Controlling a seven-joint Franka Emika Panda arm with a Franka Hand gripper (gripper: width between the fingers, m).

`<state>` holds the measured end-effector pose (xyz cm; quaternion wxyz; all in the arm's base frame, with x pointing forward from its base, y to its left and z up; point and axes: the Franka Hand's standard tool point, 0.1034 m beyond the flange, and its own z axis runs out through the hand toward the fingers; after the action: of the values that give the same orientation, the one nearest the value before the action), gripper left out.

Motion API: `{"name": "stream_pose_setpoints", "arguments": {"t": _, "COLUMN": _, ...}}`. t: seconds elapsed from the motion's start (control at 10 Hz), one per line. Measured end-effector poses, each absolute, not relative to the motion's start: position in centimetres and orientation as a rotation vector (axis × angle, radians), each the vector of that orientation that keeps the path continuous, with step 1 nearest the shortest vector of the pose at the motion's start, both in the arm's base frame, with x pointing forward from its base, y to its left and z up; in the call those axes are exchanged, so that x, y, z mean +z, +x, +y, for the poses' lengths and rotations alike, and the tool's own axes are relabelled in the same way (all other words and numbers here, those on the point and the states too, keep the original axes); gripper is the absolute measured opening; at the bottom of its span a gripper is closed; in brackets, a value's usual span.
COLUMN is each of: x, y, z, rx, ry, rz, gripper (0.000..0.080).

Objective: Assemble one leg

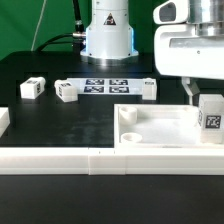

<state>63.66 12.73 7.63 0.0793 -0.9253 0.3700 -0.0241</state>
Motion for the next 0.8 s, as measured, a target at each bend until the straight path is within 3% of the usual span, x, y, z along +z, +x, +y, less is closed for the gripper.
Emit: {"name": "stream_pose_setpoints", "arguments": {"t": 0.8, "x": 7.57, "y": 64.21, "z": 11.41, "rx": -0.215, "ry": -3.075, "rz": 0.010, "gripper": 0.0649}}
